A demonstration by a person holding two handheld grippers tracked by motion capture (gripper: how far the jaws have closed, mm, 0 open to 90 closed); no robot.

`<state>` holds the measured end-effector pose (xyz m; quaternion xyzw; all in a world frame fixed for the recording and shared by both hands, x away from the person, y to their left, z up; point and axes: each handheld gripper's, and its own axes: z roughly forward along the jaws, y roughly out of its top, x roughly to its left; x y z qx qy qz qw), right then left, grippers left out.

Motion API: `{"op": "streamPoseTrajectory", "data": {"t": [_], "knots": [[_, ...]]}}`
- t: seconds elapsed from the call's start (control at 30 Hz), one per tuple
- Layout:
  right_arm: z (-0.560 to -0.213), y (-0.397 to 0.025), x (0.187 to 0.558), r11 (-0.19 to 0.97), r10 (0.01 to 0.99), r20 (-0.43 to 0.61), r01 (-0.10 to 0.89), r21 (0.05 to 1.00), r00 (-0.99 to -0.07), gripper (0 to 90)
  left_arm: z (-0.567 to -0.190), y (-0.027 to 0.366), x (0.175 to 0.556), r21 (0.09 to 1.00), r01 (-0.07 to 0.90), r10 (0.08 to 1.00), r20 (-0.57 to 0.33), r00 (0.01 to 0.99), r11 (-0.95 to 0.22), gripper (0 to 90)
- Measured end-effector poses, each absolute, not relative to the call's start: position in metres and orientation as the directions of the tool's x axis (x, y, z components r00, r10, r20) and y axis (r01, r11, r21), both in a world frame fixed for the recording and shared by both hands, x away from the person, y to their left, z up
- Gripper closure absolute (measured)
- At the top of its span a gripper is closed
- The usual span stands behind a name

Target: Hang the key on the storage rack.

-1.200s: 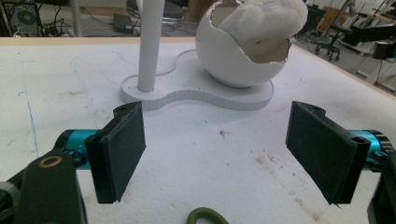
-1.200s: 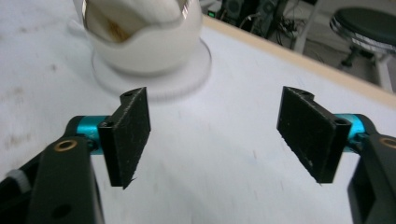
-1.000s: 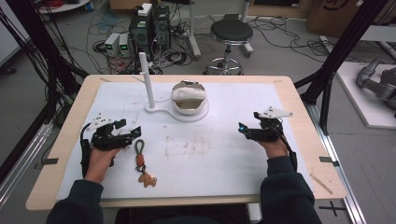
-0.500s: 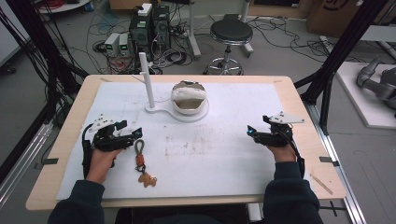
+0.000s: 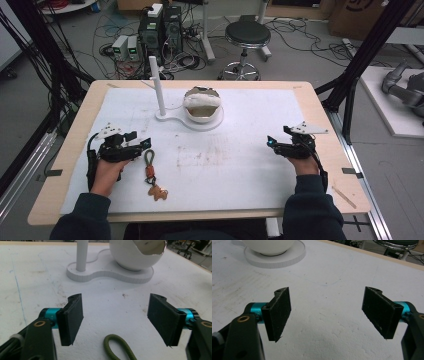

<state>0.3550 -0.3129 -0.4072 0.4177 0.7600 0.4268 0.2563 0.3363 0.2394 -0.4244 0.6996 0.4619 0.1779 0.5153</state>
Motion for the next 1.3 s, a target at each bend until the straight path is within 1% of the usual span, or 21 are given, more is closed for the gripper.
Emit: {"op": "streamPoseTrajectory", "data": {"t": [0.2, 0.23, 0.27, 0.33, 0.37, 0.47, 0.63, 0.7, 0.73, 0.77, 0.8, 0.83, 0.9, 0.93, 0.97, 1.0, 1.07, 1.13, 1.23, 1.27, 1.3], "knots": [[-0.408, -0.313, 0.353, 0.297, 0.848, -0.039, 0.414, 0.86, -0.528, 24.6, -0.426, 0.234, 0.33, 0.862, 0.498, 0.839, -0.198, 0.506, -0.097, 32.1], [-0.408, -0.313, 0.352, 0.289, 0.85, -0.033, 0.412, 0.864, -0.526, 24.5, -0.426, 0.231, 0.327, 0.846, 0.52, 0.844, -0.194, 0.5, -0.113, 32.4], [-0.408, -0.313, 0.351, 0.291, 0.848, -0.032, 0.414, 0.863, -0.529, 24.6, -0.426, 0.23, 0.326, 0.836, 0.537, 0.847, -0.199, 0.493, -0.116, 33.7], [-0.409, -0.313, 0.351, 0.288, 0.848, -0.028, 0.416, 0.863, -0.529, 24.6, -0.427, 0.228, 0.324, 0.823, 0.556, 0.85, -0.207, 0.484, -0.116, 41.5], [-0.41, -0.314, 0.352, 0.29, 0.848, -0.028, 0.419, 0.86, -0.529, 24.7, -0.43, 0.224, 0.321, 0.786, 0.605, 0.859, -0.217, 0.463, -0.128, 43.4], [-0.41, -0.314, 0.351, 0.293, 0.846, -0.03, 0.417, 0.86, -0.533, 24.9, -0.434, 0.222, 0.318, 0.755, 0.639, 0.861, -0.222, 0.458, -0.145, 47.2], [-0.411, -0.318, 0.349, 0.291, 0.848, -0.027, 0.424, 0.858, -0.529, 25.1, -0.44, 0.218, 0.31, 0.713, 0.684, 0.874, -0.227, 0.43, -0.152, 46.5], [-0.412, -0.319, 0.348, 0.287, 0.85, -0.022, 0.428, 0.857, -0.526, 25.1, -0.441, 0.214, 0.31, 0.706, 0.689, 0.876, -0.218, 0.43, -0.163, 46.4], [-0.412, -0.319, 0.348, 0.288, 0.85, -0.025, 0.425, 0.858, -0.526, 25.1, -0.441, 0.211, 0.31, 0.707, 0.683, 0.878, -0.196, 0.438, -0.183, 46.4], [-0.411, -0.319, 0.348, 0.287, 0.851, -0.025, 0.424, 0.859, -0.525, 25.1, -0.442, 0.209, 0.31, 0.71, 0.676, 0.876, -0.181, 0.446, -0.197, 49.7], [-0.411, -0.319, 0.348, 0.287, 0.851, -0.025, 0.424, 0.859, -0.525, 25.1, -0.442, 0.206, 0.31, 0.717, 0.661, 0.871, -0.161, 0.465, -0.22, 49.7], [-0.411, -0.318, 0.347, 0.286, 0.851, -0.021, 0.429, 0.857, -0.525, 25.1, -0.442, 0.204, 0.31, 0.723, 0.644, 0.854, -0.15, 0.498, -0.249, 59.1], [-0.412, -0.317, 0.349, 0.292, 0.848, -0.024, 0.429, 0.855, -0.529, 25.2, -0.443, 0.202, 0.314, 0.727, 0.62, 0.84, -0.114, 0.531, -0.294, 69.4], [-0.412, -0.317, 0.349, 0.294, 0.849, -0.025, 0.432, 0.853, -0.528, 25.2, -0.443, 0.202, 0.314, 0.727, 0.62, 0.84, -0.114, 0.531, -0.294, 71.9], [-0.412, -0.317, 0.349, 0.294, 0.849, -0.025, 0.432, 0.853, -0.528, 25.2, -0.443, 0.203, 0.315, 0.729, 0.613, 0.833, -0.109, 0.542, -0.303, 71.9], [-0.413, -0.316, 0.349, 0.293, 0.848, -0.023, 0.433, 0.852, -0.529, 25.2, -0.443, 0.202, 0.318, 0.734, 0.603, 0.829, -0.1, 0.55, -0.311, 76.5], [-0.413, -0.317, 0.349, 0.292, 0.847, -0.02, 0.433, 0.853, -0.531, 25.2, -0.444, 0.203, 0.327, 0.741, 0.573, 0.822, -0.052, 0.567, -0.349, 77.5], [-0.413, -0.317, 0.348, 0.289, 0.849, -0.019, 0.434, 0.853, -0.528, 25.2, -0.446, 0.207, 0.338, 0.756, 0.555, 0.826, -0.034, 0.563, -0.347, 77.6], [-0.413, -0.318, 0.348, 0.287, 0.849, -0.018, 0.432, 0.855, -0.527, 25.2, -0.447, 0.208, 0.343, 0.768, 0.54, 0.828, -0.021, 0.561, -0.346, 75.6], [-0.413, -0.318, 0.349, 0.284, 0.849, -0.014, 0.434, 0.855, -0.528, 25.2, -0.448, 0.207, 0.344, 0.763, 0.561, 0.851, -0.029, 0.525, -0.321, 67.1], [-0.413, -0.318, 0.349, 0.284, 0.849, -0.014, 0.434, 0.855, -0.528, 25.2, -0.448, 0.207, 0.344, 0.763, 0.561, 0.851, -0.029, 0.525, -0.321, 55.1]]}}
